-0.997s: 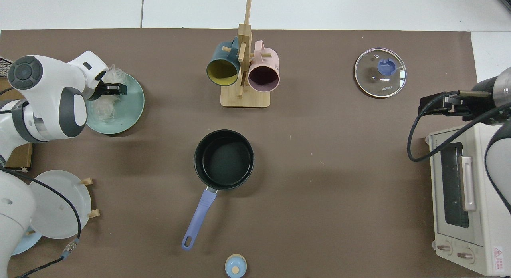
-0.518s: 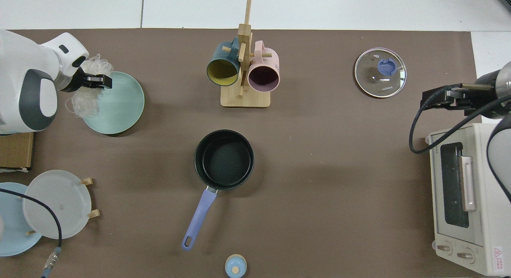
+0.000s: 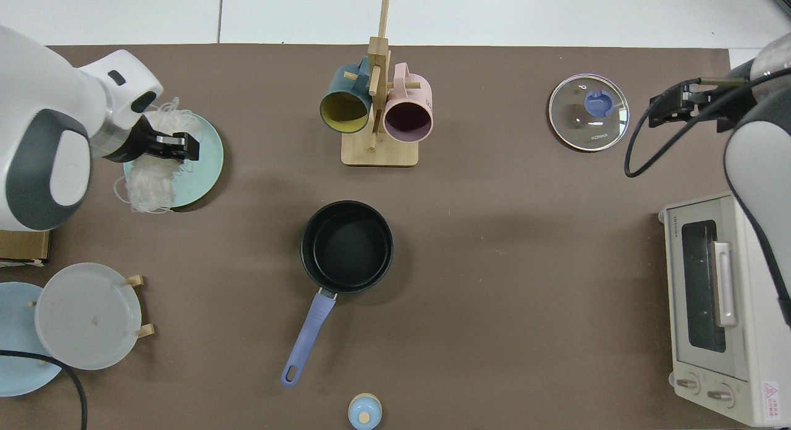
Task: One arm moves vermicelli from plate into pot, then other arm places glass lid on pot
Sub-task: 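Grasp the white vermicelli with the left gripper and lift it, then carry the vermicelli over the black pot and release it inside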
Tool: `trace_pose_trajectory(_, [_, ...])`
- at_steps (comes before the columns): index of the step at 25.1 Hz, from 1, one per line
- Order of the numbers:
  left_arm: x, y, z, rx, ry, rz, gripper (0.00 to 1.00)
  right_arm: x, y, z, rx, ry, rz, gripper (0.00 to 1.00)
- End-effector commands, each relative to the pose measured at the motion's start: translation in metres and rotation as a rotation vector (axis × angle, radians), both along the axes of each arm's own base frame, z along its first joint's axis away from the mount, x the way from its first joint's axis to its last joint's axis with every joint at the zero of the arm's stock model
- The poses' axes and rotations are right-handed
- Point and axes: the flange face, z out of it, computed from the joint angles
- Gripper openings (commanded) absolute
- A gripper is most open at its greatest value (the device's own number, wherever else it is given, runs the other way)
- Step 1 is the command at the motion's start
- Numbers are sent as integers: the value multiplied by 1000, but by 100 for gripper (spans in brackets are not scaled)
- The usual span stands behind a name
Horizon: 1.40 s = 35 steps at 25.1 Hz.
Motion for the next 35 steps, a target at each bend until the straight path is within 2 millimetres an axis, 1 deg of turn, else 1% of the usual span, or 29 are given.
trace_pose_trajectory(1, [-35,-75,1,25,17,62,0,58,-5,-45,-12,-5,39,100])
trace_pose_trajectory(3, [-45,-102,0,19,21,104,0,66,-7,-58,-15,-8,60,100])
trace_pose_trajectory(5, [-57,-126,-1,7,21,119,0,74,-9,-76,-16,-1,71,100])
trace_pose_trajectory(6, [-63,-138,-4,7,26,120,0,78,-10,-86,-16,2,73,100])
trace_pose_trajectory(7, [-72,-156,-11,7,33,114,0,82,-11,-100,-16,8,73,99])
trace_pose_trajectory(8, [-80,-170,-17,5,34,123,0,86,-11,-110,-15,11,74,99])
trace_pose_trajectory(9, [-84,-175,-23,5,35,146,0,88,-11,-119,-17,16,74,99])
trace_pose_trajectory(11, [-95,-180,-27,8,41,143,0,93,-6,-126,-15,-1,83,99])
trace_pose_trajectory(12, [-101,-183,-33,12,49,138,0,95,-5,-133,-15,-1,85,99])
trace_pose_trajectory(13, [-106,-186,-35,7,43,134,0,97,-5,-144,-16,11,84,99])
trace_pose_trajectory(14, [-113,-191,-37,0,30,130,0,98,-5,-151,-16,19,86,99])
trace_pose_trajectory(16, [-123,-197,-43,-11,14,120,0,100,-3,-159,-13,20,92,99])
trace_pose_trajectory(18, [-130,-203,-56,-12,21,120,0,105,-3,-178,-13,27,93,99])
trace_pose_trajectory(19, [-132,-207,-63,-14,21,118,0,107,-2,-184,-13,21,95,99])
trace_pose_trajectory(20, [-138,-214,-73,-22,11,117,0,109,-2,-194,-12,19,96,99])
trace_pose_trajectory(23, [-144,-222,-92,-36,-16,124,0,115,-4,-212,-12,2,96,99])
trace_pose_trajectory(25, [-147,-225,-103,-31,-26,112,0,116,-9,-218,-12,-2,93,99])
trace_pose_trajectory(27, [-146,-227,-111,-46,-53,131,0,117,-15,-224,-12,-4,88,99])
trace_pose_trajectory(28, [-148,-231,-118,-48,-56,135,0,118,-16,-225,-13,-11,96,99])
trace_pose_trajectory(30, [-154,-240,-121,-44,-66,116,0,120,-20,-230,-19,-21,121,99])
trace_pose_trajectory(32, [-154,-241,-132,-34,-71,121,0,123,-24,-235,-20,-38,124,99])
trace_pose_trajectory(35, [-160,-245,-140,-19,-107,103,0,125,-26,-238,-20,-54,122,99])
